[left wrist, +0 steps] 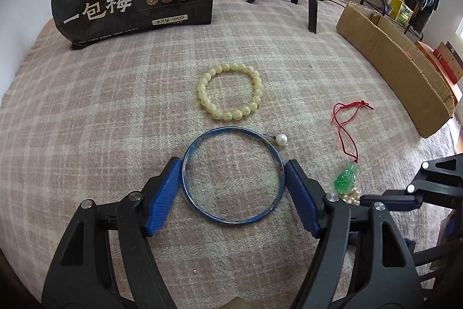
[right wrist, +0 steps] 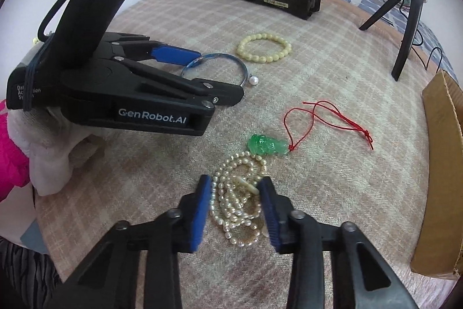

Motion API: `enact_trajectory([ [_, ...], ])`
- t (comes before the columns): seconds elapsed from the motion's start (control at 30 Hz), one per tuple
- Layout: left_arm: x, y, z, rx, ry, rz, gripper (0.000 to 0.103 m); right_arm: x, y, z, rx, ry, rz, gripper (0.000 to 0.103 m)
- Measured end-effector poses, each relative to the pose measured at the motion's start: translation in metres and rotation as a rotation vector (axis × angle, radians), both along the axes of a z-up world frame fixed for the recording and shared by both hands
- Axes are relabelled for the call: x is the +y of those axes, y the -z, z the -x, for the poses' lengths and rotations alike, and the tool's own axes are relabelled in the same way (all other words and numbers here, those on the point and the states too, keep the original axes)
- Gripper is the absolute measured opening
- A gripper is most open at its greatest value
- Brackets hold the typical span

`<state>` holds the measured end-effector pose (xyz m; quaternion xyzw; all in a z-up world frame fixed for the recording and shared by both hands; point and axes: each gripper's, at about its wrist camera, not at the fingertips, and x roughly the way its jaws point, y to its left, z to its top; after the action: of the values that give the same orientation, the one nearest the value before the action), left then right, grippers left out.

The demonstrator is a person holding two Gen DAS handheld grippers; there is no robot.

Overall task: Organize jewelry
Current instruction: 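Close left gripper on the blue bangle while right gripper closes on the pearl necklace, then lift and carry the bangle with left gripper while right gripper carries the pearls to the box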

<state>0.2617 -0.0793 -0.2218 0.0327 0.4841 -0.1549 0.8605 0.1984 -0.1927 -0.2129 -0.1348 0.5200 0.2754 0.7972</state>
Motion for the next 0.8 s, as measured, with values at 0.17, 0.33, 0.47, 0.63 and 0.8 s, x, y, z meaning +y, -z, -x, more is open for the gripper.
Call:
enact_trajectory([
  [0.17,0.001,-0.003,0.003,-0.004,-0.005,-0.002,0.074,0.001,-0.001,0.001,-0.004,0.003,0.003,0.011],
  [0.33,0.006,-0.007,0.007,-0.006,-0.019,0.005,0.074,0.001,-0.004,0.004,-0.012,0.019,-0.009,0.007],
  [0.47,0.013,-0.011,0.01,-0.014,-0.037,0.005,0.074,-0.002,-0.01,0.007,-0.017,0.035,-0.029,0.005],
  [0.63,0.019,-0.02,0.015,-0.034,-0.044,0.003,0.074,-0.005,-0.021,0.012,-0.035,0.052,-0.046,0.005],
  [0.8,0.023,-0.032,0.019,-0.051,-0.052,0.006,0.074,-0.01,-0.038,0.017,-0.07,0.075,-0.065,0.005],
])
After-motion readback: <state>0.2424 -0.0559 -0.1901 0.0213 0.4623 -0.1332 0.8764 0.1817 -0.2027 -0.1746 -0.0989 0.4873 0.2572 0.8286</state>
